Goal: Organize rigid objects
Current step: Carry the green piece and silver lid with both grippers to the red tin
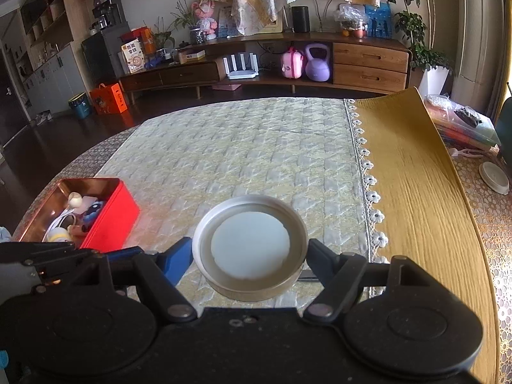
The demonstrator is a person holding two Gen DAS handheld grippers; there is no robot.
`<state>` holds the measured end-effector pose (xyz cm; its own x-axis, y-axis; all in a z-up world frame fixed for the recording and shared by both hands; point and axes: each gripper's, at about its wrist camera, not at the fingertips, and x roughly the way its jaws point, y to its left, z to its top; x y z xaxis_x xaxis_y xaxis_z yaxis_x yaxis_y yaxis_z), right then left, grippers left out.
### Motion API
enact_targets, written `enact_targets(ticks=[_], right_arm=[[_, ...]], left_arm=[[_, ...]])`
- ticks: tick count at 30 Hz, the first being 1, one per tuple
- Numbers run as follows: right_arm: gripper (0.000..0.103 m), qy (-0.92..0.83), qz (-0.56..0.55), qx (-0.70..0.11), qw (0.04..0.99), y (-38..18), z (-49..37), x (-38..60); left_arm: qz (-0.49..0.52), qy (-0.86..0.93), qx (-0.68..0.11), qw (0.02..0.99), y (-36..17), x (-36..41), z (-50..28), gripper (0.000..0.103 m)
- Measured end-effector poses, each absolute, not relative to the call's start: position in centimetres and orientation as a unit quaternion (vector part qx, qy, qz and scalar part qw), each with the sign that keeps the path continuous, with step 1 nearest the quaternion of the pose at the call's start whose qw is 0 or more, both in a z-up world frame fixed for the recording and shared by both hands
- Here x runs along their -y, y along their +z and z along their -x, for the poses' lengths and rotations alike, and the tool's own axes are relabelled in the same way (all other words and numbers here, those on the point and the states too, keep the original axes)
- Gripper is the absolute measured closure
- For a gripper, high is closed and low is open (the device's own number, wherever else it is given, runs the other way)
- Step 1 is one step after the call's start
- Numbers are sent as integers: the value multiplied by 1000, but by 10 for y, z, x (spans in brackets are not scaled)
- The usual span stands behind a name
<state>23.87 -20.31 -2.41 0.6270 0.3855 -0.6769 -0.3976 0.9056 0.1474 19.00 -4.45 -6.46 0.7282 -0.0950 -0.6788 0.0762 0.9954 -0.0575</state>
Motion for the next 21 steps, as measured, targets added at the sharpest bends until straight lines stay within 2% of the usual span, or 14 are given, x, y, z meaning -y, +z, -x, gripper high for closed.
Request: enact_targets(ticks=[21], right_arm=[[27,288,61,-362,884,4,-167,126]], left_arm=[[57,-8,-356,933,-20,-52,-137,87]])
